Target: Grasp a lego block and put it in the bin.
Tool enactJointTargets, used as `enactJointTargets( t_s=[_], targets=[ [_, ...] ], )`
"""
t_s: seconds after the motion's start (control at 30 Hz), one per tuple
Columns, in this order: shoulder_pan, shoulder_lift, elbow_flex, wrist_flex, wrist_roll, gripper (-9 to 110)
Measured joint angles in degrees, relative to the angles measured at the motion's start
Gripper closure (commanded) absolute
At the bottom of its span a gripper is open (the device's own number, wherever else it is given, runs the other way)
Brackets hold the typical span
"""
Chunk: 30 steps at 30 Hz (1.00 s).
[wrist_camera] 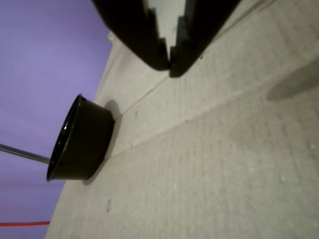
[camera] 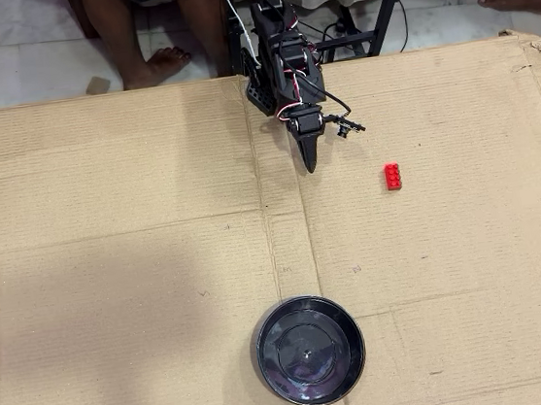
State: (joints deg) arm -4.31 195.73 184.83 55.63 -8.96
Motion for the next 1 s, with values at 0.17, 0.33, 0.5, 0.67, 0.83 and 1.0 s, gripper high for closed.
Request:
enactJointTargets(
  t_s=[0.17,0.33,0.5,0.67,0.83,1.0],
  targets=[
    [0.0,0.0,0.0,0.0,0.2,101],
    [0.0,0.0,-0.6,0.7,0.3,101],
    [0.0,-0.1,-2.1,0.7,0.4,101],
    [-0.1,-4.0,-5.4,0.7,0.4,101],
    [-0.2,-14.9,-12.0,0.7,0.4,101],
    [-0.2,-27.4,-22.7,0.7,0.6,101]
  ],
)
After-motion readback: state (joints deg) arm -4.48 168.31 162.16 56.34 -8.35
